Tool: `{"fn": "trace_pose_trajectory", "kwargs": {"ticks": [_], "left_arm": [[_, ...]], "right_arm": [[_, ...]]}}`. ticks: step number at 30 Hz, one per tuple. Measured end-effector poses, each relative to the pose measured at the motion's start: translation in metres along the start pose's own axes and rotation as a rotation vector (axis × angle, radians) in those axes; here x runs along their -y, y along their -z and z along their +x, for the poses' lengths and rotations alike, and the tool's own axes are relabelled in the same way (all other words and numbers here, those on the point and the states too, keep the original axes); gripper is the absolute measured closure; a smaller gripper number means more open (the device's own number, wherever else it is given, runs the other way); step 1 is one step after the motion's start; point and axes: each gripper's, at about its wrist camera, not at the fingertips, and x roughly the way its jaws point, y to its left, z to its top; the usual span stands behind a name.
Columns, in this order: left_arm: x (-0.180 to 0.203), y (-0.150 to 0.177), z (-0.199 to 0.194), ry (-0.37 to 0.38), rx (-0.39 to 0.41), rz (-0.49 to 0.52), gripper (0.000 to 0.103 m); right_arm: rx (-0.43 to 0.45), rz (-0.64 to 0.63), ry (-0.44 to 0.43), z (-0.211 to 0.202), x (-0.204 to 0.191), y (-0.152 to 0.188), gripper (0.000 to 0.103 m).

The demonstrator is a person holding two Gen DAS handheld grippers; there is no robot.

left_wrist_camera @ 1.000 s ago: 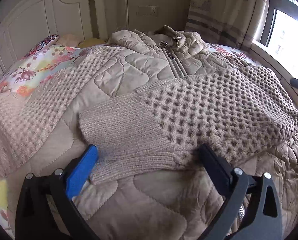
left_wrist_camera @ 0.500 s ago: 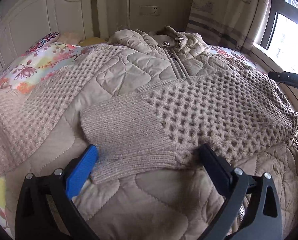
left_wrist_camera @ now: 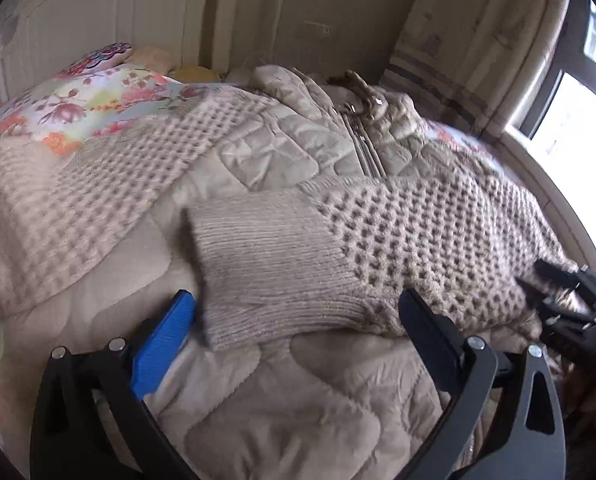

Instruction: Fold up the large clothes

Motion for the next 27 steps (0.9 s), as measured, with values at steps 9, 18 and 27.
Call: {"fn": "trace_pose_trajectory", "kwargs": {"ticks": [9,18,27], "left_arm": [[-0.149,0.066,-0.156,-0.344,0.369,-0.220,0.002],[-0.281,0.085,-0.227,-0.796,0.371,-0.126,0.002],[-0.331,0.055,-0.194,-0.656,0.114,-0.068,0.097]], "right_arm": [[0.003,0.053,-0.021,-0.001,0.011,0.001,0.035],[0.002,0.058,-0.027,0.000,0.011,0.001,0.034],[0.004,0.065,-0.037,-0.001,0.013,0.001,0.034]]}}
